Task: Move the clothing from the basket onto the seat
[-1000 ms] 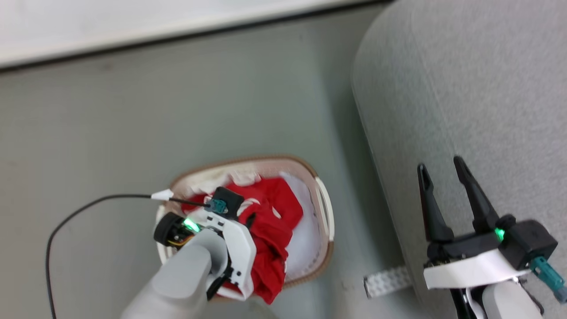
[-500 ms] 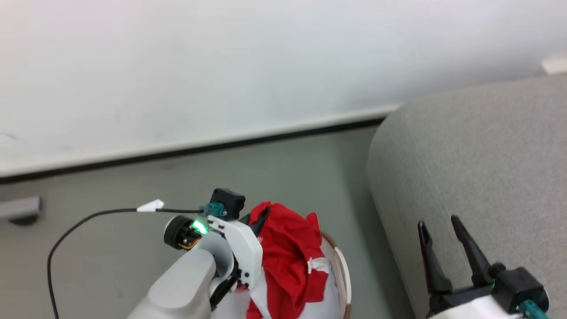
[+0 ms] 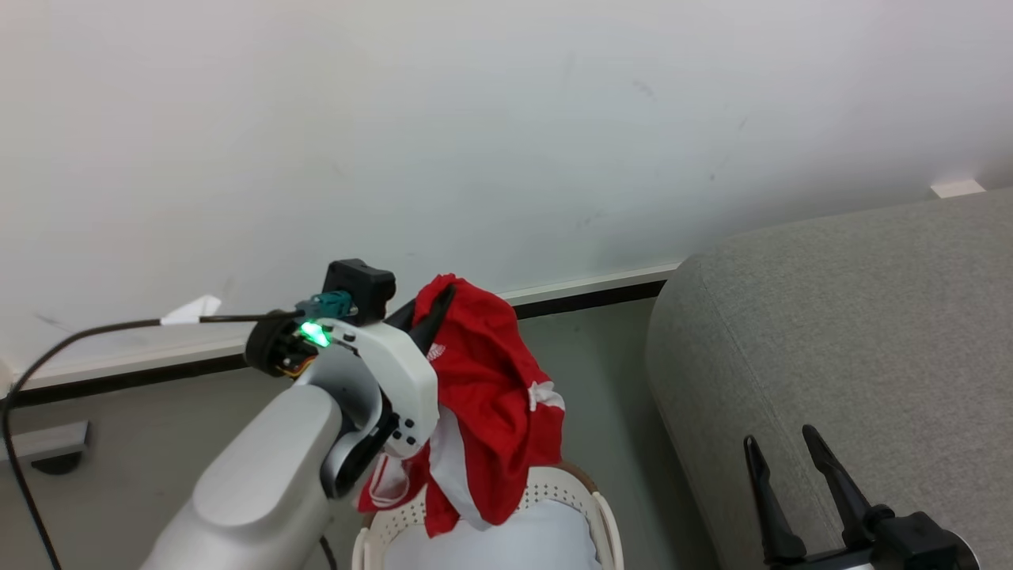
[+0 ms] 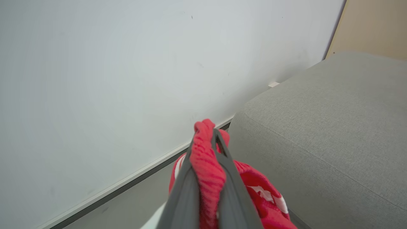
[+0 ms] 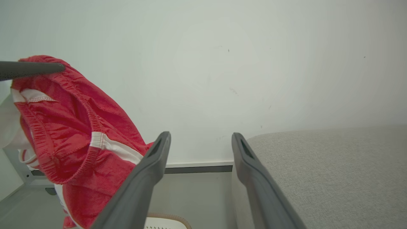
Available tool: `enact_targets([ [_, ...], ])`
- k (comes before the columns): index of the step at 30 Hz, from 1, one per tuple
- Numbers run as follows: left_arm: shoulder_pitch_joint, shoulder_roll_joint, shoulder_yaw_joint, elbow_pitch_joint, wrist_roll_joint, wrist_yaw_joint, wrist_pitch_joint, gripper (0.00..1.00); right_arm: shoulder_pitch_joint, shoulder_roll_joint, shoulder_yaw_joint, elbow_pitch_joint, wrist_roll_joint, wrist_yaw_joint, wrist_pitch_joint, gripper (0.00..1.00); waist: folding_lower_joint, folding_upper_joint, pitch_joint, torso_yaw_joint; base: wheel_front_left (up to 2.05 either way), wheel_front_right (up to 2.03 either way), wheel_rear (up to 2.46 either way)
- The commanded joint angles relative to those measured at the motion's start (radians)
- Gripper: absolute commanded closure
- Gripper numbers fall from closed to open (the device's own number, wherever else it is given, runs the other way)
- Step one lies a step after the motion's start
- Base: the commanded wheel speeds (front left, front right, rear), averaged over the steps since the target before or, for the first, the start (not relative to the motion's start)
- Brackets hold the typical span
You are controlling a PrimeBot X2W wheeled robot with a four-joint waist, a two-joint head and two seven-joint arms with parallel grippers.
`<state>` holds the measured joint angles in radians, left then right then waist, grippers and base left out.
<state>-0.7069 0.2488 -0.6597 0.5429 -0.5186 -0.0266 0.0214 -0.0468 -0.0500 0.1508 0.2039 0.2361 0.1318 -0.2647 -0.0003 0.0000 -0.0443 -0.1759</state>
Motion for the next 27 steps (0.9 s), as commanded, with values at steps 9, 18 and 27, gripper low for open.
enact_targets([
  [9, 0.053, 0.074, 0.009, -0.195, -0.009, 0.055, 0.083, 1.00, -0.025, -0.058, 0.073, -0.032, -0.011, -0.002, 0.000, 0.00, 0.0003, 0.0000, 0.009, -0.014, 0.00, 0.00, 0.00],
  [18, 0.078, 0.085, -0.008, -0.284, -0.009, 0.073, 0.117, 1.00, -0.171, -0.222, 0.321, -0.059, 0.108, -0.002, 0.043, 0.00, 0.0003, 0.0000, 0.013, 0.000, 0.00, 0.00, 0.00],
  [27, 0.071, 0.050, -0.050, -0.337, -0.007, 0.058, 0.131, 1.00, -0.406, -0.281, 0.579, 0.013, 0.190, -0.002, 0.111, 0.00, 0.0003, 0.0000, 0.010, 0.042, 0.00, 0.00, 0.00],
])
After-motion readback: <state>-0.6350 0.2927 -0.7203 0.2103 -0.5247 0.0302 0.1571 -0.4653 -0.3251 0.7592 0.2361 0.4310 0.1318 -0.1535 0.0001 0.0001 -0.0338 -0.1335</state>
